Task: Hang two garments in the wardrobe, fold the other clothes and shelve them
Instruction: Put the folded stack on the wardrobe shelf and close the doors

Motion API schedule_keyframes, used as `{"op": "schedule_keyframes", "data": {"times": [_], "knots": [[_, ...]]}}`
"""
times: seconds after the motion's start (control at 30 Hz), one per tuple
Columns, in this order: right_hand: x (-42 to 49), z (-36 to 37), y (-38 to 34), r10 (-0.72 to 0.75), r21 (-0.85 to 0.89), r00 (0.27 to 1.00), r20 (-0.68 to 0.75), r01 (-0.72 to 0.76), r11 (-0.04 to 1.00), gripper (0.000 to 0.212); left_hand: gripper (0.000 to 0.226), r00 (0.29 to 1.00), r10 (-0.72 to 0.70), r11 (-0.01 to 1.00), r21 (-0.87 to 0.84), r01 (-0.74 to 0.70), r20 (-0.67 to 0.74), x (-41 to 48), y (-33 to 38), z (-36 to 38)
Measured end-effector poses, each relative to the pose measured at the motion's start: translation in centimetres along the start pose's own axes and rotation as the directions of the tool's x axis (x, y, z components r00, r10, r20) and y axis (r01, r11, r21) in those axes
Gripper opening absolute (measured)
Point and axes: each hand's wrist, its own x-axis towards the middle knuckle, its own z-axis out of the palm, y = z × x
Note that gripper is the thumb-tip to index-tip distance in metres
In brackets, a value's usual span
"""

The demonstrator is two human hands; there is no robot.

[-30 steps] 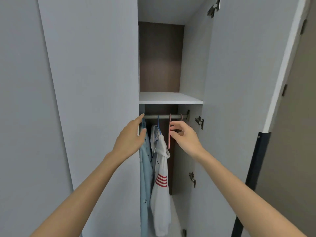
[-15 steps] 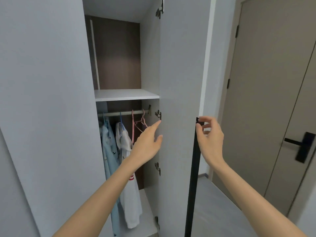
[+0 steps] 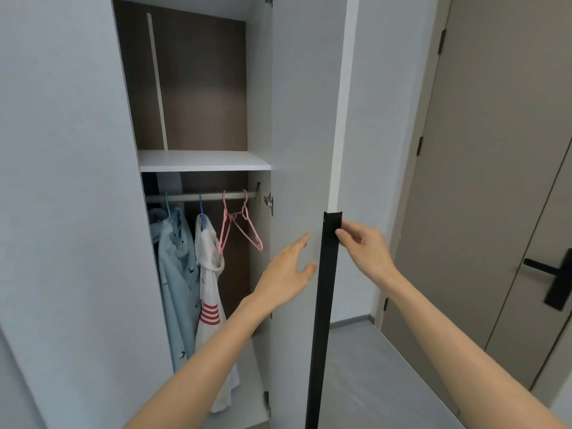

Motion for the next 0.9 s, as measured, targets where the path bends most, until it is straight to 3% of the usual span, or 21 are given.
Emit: {"op": "schedule_keyframes", "data": {"times": [0.43, 0.67, 0.8, 0.9], "knots": [[2.4, 2.0, -0.8, -0.179, 0.022, 0.956, 0.234, 0.179, 0.984, 0.009, 0.077, 0.980, -0.076, 0.997, -0.018, 0.074, -0.185, -2.4, -2.4, 1.0], [3.6, 8.1, -2.5, -0.285, 0.149, 0.897, 0.339, 0.248, 0.957, 0.016, 0.068, 0.919, -0.245, 0.968, -0.025, 0.250, -0.309, -4.6, -6.2, -1.7], [4.3, 12.6, -4.1, -0.324, 0.241, 0.878, 0.351, 0.250, 0.938, 0.012, 0.047, 0.881, -0.291, 0.954, -0.042, 0.297, -0.373, -5.5, -9.0, -4.1], [5.2, 16.6, -5.3, -0.332, 0.221, 0.872, 0.359, 0.267, 0.938, 0.023, 0.038, 0.839, -0.337, 0.939, -0.088, 0.332, -0.426, -5.9, -11.7, -6.3]]}}
